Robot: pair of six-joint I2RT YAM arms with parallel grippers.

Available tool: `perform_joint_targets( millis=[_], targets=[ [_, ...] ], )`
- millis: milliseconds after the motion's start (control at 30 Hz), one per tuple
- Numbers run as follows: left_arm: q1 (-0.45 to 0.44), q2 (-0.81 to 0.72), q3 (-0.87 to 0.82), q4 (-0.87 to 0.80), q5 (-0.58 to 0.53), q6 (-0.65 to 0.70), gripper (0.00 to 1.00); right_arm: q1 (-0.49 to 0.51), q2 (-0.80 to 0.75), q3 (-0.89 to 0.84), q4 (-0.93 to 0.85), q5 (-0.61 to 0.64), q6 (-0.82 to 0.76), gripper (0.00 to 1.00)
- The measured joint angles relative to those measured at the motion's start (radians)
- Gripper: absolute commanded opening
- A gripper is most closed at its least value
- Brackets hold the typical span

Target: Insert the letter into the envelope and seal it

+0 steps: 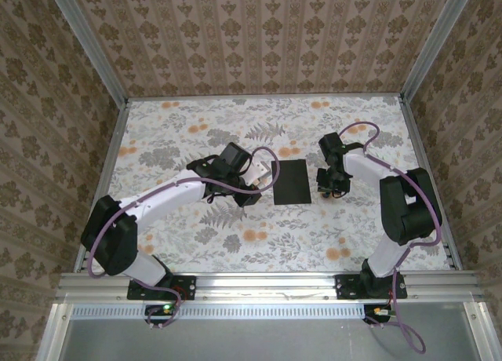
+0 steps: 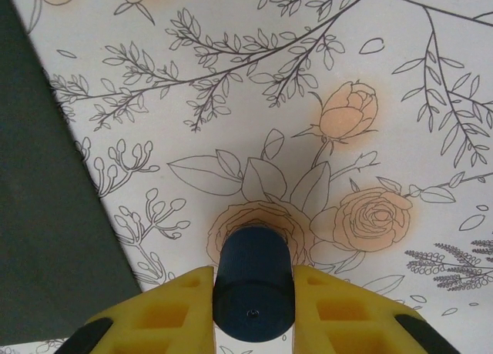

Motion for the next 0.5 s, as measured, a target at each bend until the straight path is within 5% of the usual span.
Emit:
perform_joint_targets(
  millis=[500],
  targets=[
    [0.001,0.043,0.027,-0.06,0.103,0.019,0.0,0.0,-0.119,0.069,-0.071,-0.106,-0.015,0.24]
  ],
)
